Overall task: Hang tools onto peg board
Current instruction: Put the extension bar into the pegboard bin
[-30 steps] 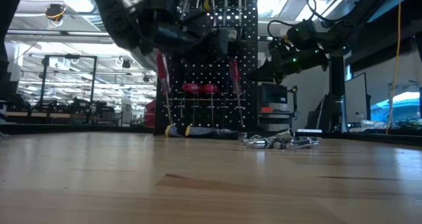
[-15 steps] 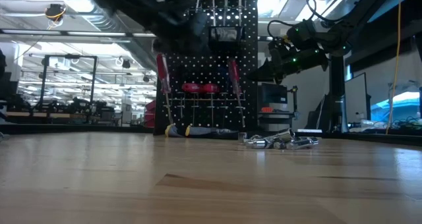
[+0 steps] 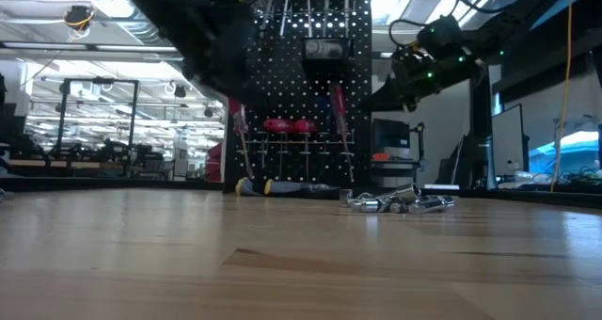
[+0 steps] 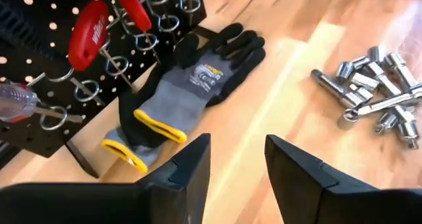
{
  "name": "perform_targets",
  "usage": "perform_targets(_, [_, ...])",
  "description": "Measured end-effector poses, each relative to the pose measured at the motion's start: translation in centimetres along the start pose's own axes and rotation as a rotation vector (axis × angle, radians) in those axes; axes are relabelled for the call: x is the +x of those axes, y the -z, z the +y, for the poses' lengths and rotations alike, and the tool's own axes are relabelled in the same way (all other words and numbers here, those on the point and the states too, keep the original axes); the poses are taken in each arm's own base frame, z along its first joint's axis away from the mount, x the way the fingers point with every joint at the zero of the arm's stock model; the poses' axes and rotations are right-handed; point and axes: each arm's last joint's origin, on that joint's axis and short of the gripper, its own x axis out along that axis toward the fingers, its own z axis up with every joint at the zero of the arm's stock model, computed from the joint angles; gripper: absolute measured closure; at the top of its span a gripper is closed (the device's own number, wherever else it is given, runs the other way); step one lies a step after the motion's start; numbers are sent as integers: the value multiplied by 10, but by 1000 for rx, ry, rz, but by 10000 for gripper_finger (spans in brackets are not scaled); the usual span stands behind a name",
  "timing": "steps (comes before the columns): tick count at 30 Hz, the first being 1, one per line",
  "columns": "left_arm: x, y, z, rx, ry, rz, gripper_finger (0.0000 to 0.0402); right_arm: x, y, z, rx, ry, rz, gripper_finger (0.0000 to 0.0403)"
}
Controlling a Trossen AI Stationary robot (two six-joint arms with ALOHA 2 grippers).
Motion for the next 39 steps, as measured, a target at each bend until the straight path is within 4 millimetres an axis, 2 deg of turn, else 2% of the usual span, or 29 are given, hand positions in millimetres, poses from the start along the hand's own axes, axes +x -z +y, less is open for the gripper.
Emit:
perform_targets(4, [-2,2,-2,13,5,7,268,-4,-4,2,-13,-1,-9,175])
perform_targets(11, [-7,11,-6,39,5,63,268,-18,-2,8,3,-2,99,180])
perform_targets(16, [-3,22,-4,31,-9,74,268,-5,5,11,4,-10,120,183])
perform_targets(19, [-1,29,-3,11,-17,86,268,4,8,13,-16,42,122,183])
perform_targets(26, [1,44,-1,-23,-30,115,268,10,11,8,-33,130,113,183])
perform_targets(39, [2,44,-1,-35,-31,107,268,9,7,3,-117,250,98,183])
